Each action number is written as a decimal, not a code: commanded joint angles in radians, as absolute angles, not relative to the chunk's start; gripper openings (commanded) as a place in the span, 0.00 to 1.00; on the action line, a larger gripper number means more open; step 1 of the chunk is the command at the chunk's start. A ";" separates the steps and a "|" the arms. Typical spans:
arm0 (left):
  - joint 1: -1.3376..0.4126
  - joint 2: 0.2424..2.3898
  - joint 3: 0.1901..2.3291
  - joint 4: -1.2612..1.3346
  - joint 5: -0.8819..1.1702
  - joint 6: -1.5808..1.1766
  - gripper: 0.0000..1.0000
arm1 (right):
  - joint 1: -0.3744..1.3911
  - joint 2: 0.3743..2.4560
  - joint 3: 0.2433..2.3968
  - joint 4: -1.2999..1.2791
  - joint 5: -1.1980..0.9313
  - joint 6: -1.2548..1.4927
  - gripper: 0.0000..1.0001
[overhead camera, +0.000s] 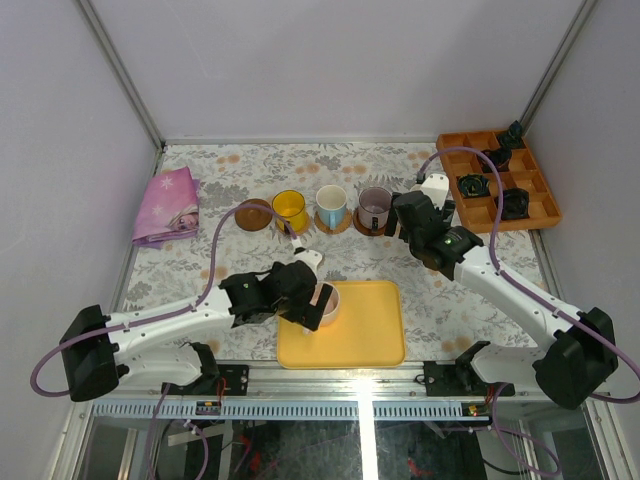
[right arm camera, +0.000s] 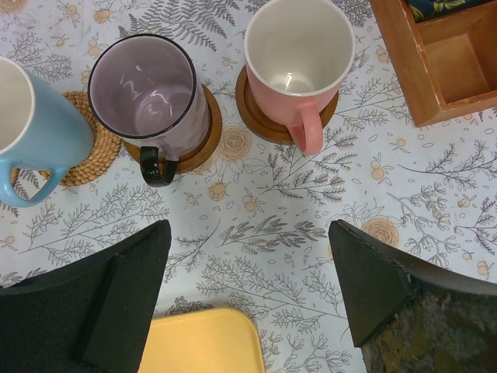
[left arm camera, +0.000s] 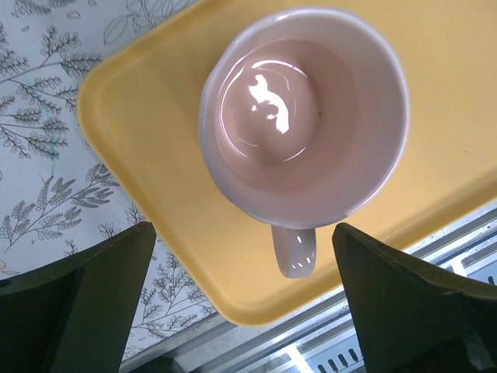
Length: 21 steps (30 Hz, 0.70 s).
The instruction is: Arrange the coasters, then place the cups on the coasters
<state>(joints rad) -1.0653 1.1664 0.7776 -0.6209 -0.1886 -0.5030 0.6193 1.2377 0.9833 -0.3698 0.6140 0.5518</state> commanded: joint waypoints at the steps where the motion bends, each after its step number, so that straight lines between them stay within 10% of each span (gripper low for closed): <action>1: -1.063 1.162 0.755 -0.616 -0.149 -0.525 0.95 | 0.614 1.239 0.995 -0.354 0.621 0.575 0.90; 11: -1.063 1.209 0.742 -0.549 -0.124 -0.496 0.61 | 0.614 1.254 1.005 -0.362 0.619 0.574 0.90; 21: -1.064 1.264 0.743 -0.486 -0.094 -0.446 0.49 | 0.614 1.274 1.027 -0.373 0.616 0.568 0.91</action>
